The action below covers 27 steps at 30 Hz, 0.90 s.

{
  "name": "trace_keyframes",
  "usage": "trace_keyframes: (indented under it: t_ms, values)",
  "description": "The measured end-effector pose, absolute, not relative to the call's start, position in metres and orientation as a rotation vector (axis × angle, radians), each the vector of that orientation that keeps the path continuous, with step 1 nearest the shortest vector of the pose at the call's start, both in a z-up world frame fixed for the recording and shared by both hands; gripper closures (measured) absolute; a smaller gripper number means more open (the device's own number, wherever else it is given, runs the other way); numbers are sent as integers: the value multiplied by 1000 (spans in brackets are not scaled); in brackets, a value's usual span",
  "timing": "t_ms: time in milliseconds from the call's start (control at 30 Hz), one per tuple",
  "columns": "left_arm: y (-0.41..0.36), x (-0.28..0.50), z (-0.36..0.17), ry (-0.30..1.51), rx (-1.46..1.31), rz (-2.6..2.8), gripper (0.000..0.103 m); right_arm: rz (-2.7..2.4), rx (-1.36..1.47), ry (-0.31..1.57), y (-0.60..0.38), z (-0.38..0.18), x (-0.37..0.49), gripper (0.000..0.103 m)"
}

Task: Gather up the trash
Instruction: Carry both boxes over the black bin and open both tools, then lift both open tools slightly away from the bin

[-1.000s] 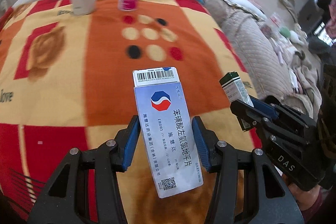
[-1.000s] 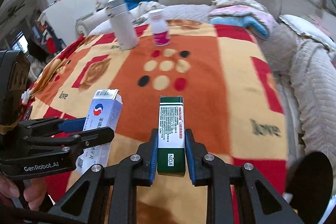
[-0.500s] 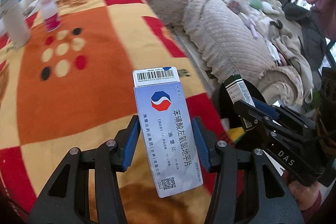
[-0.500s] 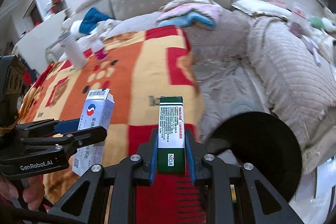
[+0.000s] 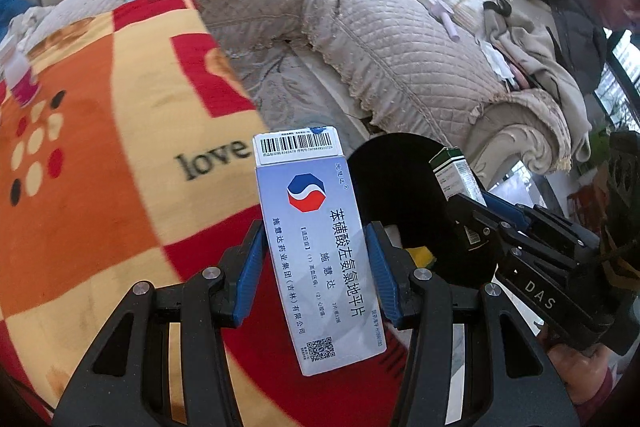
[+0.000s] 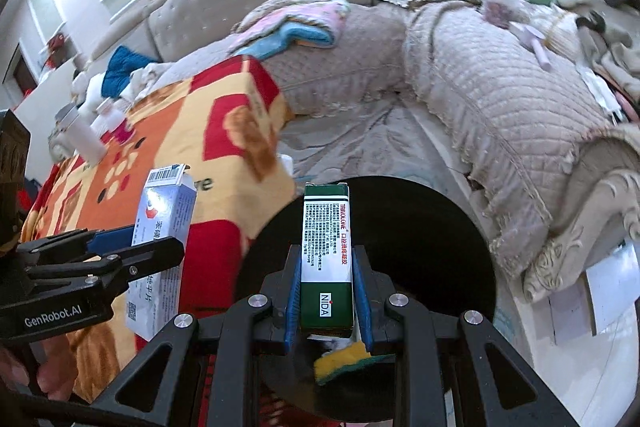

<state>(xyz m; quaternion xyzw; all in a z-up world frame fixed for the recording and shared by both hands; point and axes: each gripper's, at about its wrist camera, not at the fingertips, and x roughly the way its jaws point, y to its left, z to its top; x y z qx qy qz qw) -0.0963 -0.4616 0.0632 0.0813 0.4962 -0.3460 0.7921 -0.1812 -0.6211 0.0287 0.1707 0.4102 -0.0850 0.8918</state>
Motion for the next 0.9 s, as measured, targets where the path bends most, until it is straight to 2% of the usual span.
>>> trace_keyframes:
  t_ms: [233,300,367,433,767,833,900]
  values:
    - [-480,-92,55,1096,123,-801,51,-218,411,865,-643,14,-187,79]
    - [-481,-88,53,1115,79,-817,50,-233,411,870,-645,10,-190,66]
    - [-480,-86,52,1120,57,-822,46,-239,419,870,-645,7,-193,57]
    - [-479,-88,54,1107,49,-827,38,-237,437,869,-646,5,-195,56]
    - [-475,-108,68,982,174,-774,37,-237,423,842,-629,14,-204,56]
    - [-472,-111,72,956,192,-757,37,-239,414,834,-625,16,-206,52]
    - [-467,-115,74,930,210,-733,37,-246,402,817,-619,21,-209,41]
